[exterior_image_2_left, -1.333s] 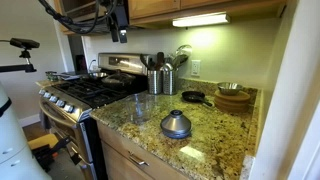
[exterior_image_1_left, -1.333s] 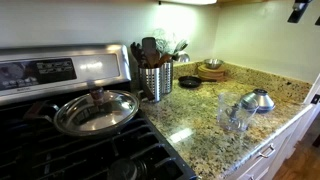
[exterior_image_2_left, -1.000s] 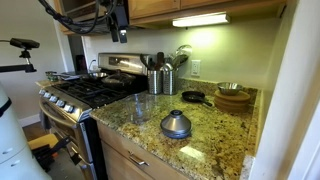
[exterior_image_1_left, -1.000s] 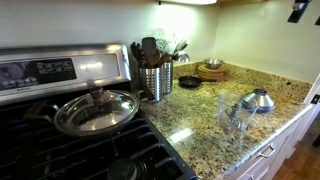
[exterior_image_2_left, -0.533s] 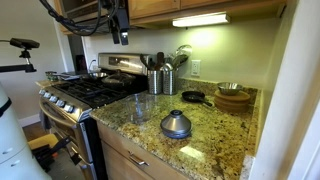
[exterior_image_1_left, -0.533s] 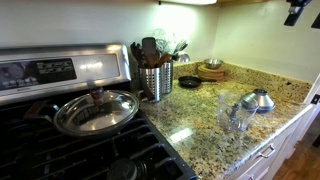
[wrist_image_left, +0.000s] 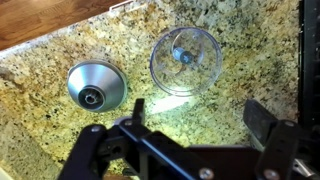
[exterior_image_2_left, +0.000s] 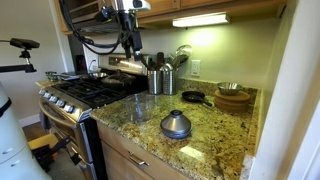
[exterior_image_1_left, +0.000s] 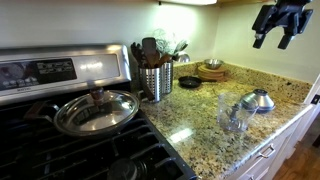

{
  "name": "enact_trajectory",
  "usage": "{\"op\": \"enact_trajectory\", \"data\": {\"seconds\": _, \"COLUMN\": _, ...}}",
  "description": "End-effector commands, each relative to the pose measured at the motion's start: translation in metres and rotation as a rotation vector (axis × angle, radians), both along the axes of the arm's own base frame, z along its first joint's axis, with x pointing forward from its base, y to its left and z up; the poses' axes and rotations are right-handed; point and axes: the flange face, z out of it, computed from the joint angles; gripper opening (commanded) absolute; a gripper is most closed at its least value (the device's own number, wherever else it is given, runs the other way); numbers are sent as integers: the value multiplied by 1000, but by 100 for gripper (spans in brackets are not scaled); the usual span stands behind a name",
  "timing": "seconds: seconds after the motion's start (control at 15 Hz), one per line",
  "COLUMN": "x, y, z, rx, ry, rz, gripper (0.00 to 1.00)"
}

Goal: Remove the silver object from the transparent jug

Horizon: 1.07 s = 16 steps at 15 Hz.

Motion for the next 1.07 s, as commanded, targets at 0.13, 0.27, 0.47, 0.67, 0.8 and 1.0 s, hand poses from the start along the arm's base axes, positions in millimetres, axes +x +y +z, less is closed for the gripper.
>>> {"op": "enact_trajectory", "data": {"seconds": 0.13, "x": 52, "y": 11, "z": -47, "rx": -5, "ry": 49, "rz": -34, "gripper": 100}}
{"op": "enact_trajectory", "data": {"seconds": 0.27, "x": 64, "y": 13, "z": -63, "rx": 1, "ry": 69, "rz": -40, "gripper": 100}}
{"op": "enact_trajectory", "data": {"seconds": 0.47, "x": 73, "y": 4, "z": -73, "rx": 0, "ry": 104, "rz": -48, "gripper": 100}}
{"op": "enact_trajectory", "data": {"seconds": 0.67, "x": 71, "y": 7, "z": -79, "rx": 11, "ry": 108, "rz": -30, "gripper": 100}}
{"op": "enact_trajectory", "data": {"seconds": 0.8, "x": 72, "y": 6, "z": -78, "rx": 11, "ry": 105, "rz": -32, "gripper": 100}}
{"op": "enact_trajectory", "data": {"seconds": 1.0, "x": 74, "y": 21, "z": -105, "rx": 4, "ry": 158, "rz": -1, "gripper": 100}}
